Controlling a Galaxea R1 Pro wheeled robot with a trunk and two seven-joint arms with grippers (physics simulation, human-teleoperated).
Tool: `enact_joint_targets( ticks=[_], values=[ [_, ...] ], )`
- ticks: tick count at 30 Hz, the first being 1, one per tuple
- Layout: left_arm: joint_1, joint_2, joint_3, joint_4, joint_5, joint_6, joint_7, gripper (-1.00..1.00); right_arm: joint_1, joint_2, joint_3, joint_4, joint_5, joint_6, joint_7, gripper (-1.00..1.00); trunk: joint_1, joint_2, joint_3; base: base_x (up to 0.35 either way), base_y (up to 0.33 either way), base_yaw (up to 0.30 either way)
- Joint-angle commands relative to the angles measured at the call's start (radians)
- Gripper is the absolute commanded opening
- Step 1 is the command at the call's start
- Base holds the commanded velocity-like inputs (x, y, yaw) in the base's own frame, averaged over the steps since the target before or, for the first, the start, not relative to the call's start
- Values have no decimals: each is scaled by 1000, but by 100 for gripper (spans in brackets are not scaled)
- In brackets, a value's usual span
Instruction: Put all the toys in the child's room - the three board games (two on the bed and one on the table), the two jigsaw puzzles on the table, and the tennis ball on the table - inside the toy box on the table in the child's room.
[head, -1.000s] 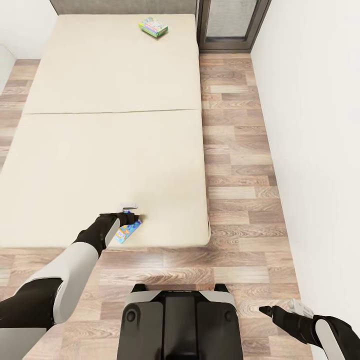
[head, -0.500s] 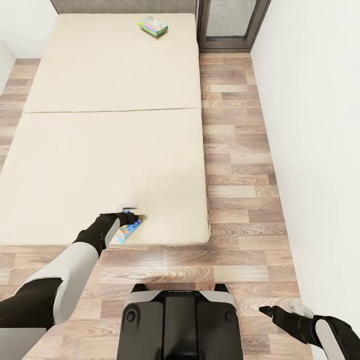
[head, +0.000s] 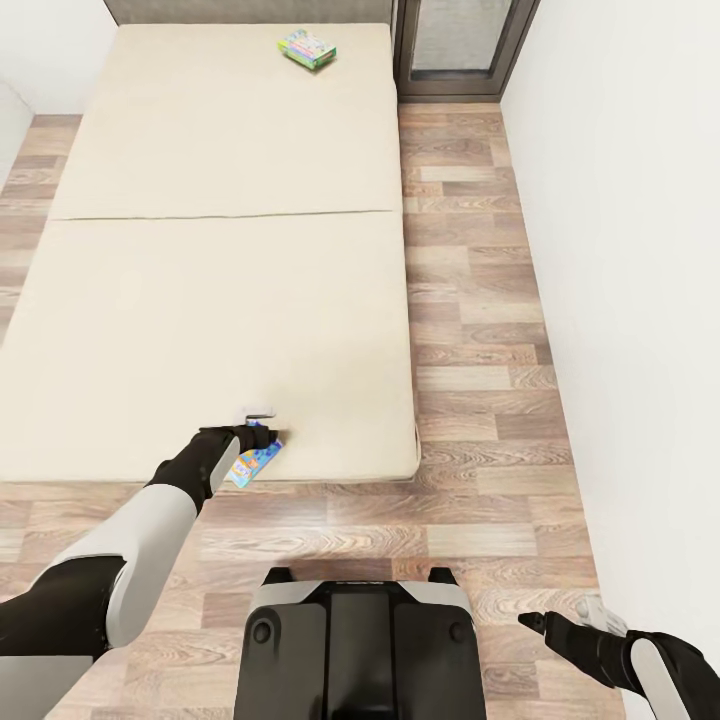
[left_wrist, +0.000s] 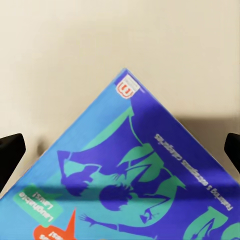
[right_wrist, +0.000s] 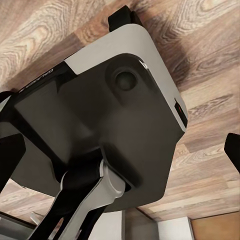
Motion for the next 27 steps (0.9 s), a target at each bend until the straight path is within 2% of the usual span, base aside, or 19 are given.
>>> enact_joint_targets(
  ticks=[1,27],
  values=[
    [0,-1,5,-2,-3,6,-1,100,-1,0,-2,-1,6,5,8,100,1,-2,-1,-7,0,0],
    [0,-1,3,-2,-3,6,0,100,-1,0,-2,-1,7,5,8,100,1,-2,-1,-12,0,0]
  ],
)
